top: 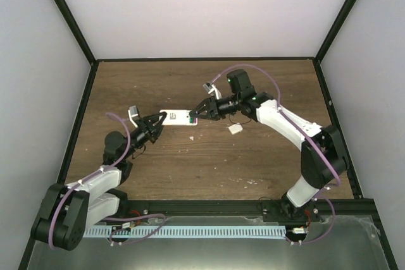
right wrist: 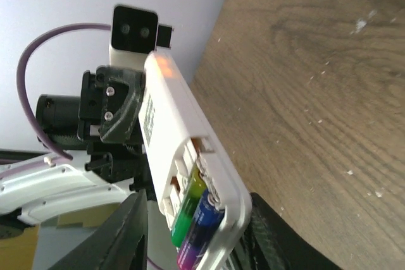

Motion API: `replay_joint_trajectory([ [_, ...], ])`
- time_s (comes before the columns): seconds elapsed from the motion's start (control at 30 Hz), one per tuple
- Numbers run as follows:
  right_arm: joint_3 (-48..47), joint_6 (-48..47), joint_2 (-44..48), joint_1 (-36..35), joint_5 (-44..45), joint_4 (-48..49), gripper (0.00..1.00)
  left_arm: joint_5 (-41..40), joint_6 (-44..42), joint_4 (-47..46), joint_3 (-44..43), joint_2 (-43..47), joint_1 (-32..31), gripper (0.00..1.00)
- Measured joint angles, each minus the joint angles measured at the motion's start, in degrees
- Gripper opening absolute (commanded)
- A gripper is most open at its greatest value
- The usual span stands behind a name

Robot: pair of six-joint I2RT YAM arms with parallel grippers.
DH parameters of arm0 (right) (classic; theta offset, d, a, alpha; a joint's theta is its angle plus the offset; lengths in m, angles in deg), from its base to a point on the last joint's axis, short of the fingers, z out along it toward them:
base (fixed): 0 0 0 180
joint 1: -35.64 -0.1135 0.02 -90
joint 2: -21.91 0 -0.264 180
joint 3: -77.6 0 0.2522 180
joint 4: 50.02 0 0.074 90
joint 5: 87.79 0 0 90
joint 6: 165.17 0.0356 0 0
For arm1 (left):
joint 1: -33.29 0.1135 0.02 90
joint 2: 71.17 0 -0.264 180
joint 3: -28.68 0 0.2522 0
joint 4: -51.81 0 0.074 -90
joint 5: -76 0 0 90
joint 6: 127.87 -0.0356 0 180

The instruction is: Load the batteries into the remote control

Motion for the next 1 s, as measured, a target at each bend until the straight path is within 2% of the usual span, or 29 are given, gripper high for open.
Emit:
replay_joint_trajectory([
  [0.23, -1.5, -5.3, 3.9, 5.9, 7.0, -5.5, 0.5, 2.0, -1.2, 0.2, -1.0, -3.9, 0.2, 0.0],
  [0.37, -6.1, -10.8, 5.3, 8.5, 17.2, -11.8, 0.51, 4.3, -3.3, 1.9, -3.3, -6.5, 2.0, 0.0],
  [0.53, -8.5, -17.5, 5.2, 8.8, 31.8, -20.2, 0.53, 7.3, -10.7, 9.1, -8.8, -9.2, 5.2, 0.0],
  [0.63, -7.7, -21.2, 3.7, 8.8, 39.1, -24.0, 0.55, 8.7, -16.1, 14.6, -12.7, -10.9, 5.5, 0.0],
  [0.77, -3.4, -25.2, 1.4, 8.8, 46.7, -26.4, 0.6, 10.4, -19.2, 16.9, -15.7, -14.5, 5.6, 0.0],
  [1.0, 0.5, -29.9, -2.7, 8.8, 52.4, -27.4, 0.66, 12.4, -20.2, 17.4, -17.3, -21.4, 5.6, 0.0],
])
